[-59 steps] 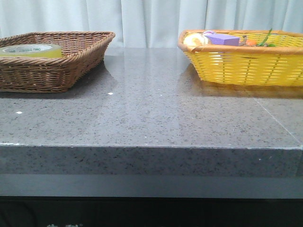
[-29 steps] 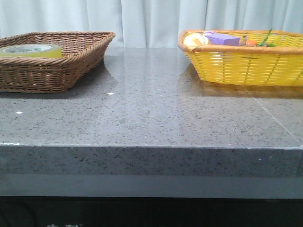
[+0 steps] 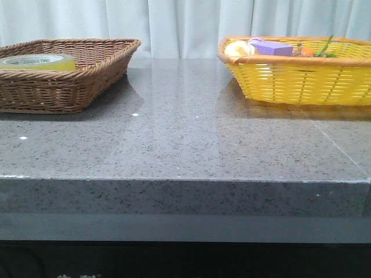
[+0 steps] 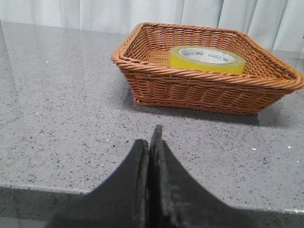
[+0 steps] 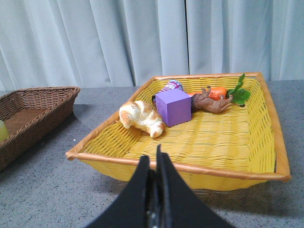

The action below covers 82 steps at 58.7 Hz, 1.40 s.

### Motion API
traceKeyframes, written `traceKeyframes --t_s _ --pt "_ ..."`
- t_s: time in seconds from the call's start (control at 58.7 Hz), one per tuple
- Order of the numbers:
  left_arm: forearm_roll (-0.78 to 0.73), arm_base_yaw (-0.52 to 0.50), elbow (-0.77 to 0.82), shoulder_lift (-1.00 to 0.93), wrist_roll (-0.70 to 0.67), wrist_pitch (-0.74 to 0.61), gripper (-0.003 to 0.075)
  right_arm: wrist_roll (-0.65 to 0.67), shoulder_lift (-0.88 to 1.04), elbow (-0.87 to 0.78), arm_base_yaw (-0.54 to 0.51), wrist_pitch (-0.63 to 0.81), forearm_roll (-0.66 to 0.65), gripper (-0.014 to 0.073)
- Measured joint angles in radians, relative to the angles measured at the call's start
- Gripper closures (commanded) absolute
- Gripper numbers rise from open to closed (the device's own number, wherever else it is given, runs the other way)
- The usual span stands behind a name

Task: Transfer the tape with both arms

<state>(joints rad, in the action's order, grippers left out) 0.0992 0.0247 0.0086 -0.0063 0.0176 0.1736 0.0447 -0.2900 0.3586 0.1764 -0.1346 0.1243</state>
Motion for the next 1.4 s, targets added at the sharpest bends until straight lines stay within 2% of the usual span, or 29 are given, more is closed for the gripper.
traceKeyframes --t_s 0.698,0.886,1.209,1.396 --pt "0.0 0.0 0.0 0.0 -0.002 -0.002 0.074 -0.002 0.0 -0.006 0.0 0.0 -0.006 0.0684" --pt "0.0 0.0 0.0 0.0 -0.002 -0.002 0.074 -0.032 0.046 -0.087 -0.005 0.002 -0.01 0.0684" --pt "0.0 0.0 0.0 0.0 -0.002 -0.002 0.074 -0.055 0.278 -0.333 -0.138 0.002 0.005 0.0684" --pt "0.0 0.0 0.0 0.0 -0.002 -0.002 0.074 -0.056 0.298 -0.387 -0.152 -0.036 0.017 0.0684"
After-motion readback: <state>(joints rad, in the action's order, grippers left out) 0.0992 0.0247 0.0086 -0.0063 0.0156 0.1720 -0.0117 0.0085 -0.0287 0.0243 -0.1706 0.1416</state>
